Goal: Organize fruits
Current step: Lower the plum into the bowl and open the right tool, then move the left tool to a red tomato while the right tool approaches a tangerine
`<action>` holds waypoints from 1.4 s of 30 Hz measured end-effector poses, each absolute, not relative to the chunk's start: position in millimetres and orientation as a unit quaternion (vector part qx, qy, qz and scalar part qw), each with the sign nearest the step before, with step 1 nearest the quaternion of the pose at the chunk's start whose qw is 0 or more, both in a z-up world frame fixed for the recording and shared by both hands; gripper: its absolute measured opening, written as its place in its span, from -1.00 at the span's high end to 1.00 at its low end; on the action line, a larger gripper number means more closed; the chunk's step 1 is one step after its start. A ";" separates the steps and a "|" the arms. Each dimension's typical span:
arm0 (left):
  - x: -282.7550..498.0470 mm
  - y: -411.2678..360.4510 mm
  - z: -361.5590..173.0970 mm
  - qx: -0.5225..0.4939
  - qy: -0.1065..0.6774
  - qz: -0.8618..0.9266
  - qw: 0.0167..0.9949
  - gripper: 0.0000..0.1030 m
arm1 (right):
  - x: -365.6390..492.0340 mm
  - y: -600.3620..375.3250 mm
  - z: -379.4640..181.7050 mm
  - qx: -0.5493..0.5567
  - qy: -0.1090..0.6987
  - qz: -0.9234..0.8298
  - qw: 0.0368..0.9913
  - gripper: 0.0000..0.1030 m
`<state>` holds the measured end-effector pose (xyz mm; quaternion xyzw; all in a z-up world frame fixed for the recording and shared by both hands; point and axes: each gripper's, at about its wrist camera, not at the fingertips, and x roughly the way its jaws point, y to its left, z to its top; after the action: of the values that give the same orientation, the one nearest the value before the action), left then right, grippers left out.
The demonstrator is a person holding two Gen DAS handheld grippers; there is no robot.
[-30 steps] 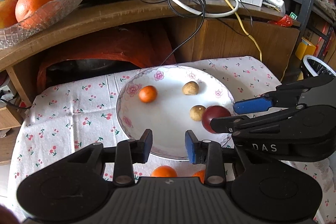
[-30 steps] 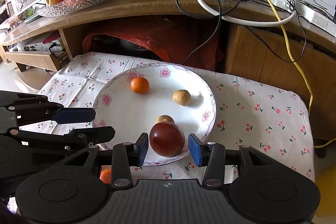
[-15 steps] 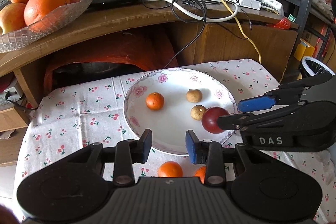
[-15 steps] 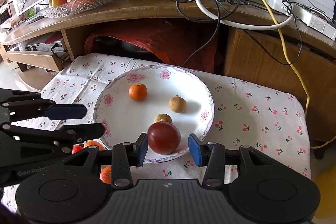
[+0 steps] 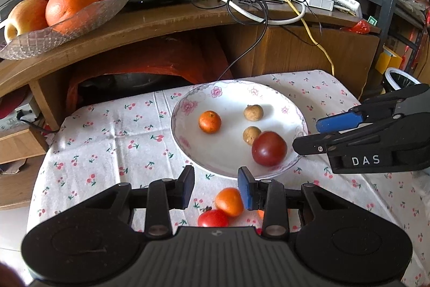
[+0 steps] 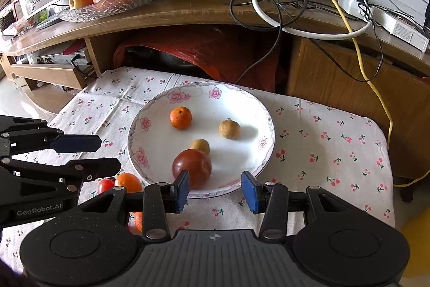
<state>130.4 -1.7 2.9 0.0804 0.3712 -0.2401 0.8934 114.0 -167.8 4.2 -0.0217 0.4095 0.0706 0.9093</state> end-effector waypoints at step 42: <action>95.5 15.0 -2.7 0.116 0.382 -0.275 0.875 0.15 | 94.0 -146.3 -11.6 -0.027 0.449 0.113 0.886 0.24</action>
<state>95.5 15.0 -2.7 0.1155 0.3821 -0.2747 0.8748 94.0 -146.3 -11.6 -0.0266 0.4486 0.1128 0.8862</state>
